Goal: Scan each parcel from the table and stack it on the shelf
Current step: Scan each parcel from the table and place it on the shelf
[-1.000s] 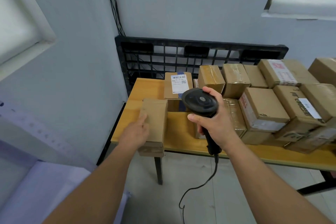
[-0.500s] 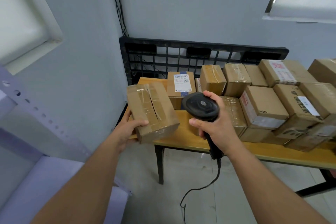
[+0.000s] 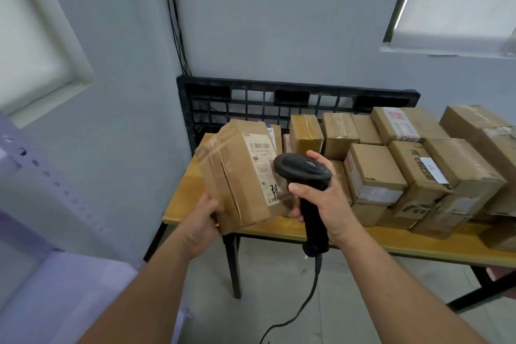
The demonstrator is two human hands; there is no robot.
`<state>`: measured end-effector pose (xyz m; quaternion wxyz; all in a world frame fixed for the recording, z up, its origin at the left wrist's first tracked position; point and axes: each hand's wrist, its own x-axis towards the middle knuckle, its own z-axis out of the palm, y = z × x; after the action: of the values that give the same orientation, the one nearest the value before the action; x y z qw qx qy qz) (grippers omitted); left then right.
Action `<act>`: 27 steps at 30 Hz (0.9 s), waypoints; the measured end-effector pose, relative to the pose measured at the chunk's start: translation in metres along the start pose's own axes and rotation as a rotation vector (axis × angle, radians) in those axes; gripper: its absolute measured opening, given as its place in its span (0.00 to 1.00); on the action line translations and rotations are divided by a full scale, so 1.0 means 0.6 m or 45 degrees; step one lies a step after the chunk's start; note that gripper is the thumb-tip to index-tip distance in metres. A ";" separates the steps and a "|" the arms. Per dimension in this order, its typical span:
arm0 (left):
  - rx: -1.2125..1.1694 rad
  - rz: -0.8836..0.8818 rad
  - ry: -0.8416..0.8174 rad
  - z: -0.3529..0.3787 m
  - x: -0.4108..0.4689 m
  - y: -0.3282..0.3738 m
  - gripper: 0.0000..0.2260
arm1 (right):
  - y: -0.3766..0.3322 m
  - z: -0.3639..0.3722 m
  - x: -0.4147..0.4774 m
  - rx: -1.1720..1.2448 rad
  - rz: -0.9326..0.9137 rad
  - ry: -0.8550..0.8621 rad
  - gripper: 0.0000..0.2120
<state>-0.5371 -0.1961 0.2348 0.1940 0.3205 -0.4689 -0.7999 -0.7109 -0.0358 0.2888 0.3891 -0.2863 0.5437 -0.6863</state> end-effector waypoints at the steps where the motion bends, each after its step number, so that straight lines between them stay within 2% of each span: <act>1: 0.130 0.030 0.074 0.008 0.002 0.002 0.24 | 0.000 0.000 -0.002 0.006 -0.018 -0.007 0.35; 3: 0.263 0.080 0.172 0.025 0.000 0.008 0.27 | -0.001 0.005 -0.008 -0.028 -0.057 -0.027 0.36; 4: 0.237 0.105 0.165 0.033 -0.003 0.010 0.29 | -0.003 0.009 -0.010 -0.059 -0.078 -0.033 0.36; 8: 0.009 0.204 -0.049 0.049 -0.022 0.016 0.46 | -0.017 0.023 -0.013 -0.136 -0.183 -0.008 0.38; 10: 0.138 0.228 -0.116 0.056 -0.029 0.019 0.55 | -0.023 0.026 -0.012 -0.150 -0.206 0.010 0.38; 12: 0.285 0.231 -0.065 0.066 -0.034 0.025 0.58 | -0.025 0.031 -0.013 -0.184 -0.214 0.002 0.37; 18: 0.439 0.332 0.172 0.047 -0.039 0.050 0.51 | -0.034 0.047 -0.020 -0.323 -0.218 -0.123 0.38; 21: 0.477 0.376 0.267 0.028 -0.047 0.070 0.54 | -0.066 0.052 -0.035 -0.245 -0.257 -0.225 0.39; 24: 0.525 0.429 0.361 0.016 -0.056 0.083 0.52 | -0.098 0.059 -0.052 -0.180 -0.275 -0.342 0.42; 27: 0.530 0.425 0.424 0.005 -0.056 0.083 0.53 | -0.108 0.063 -0.065 -0.178 -0.303 -0.407 0.42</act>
<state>-0.5144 -0.1982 0.2907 0.3268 0.3985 -0.6305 -0.5804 -0.6739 -0.0158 0.3619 0.3658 -0.4801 0.4837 -0.6338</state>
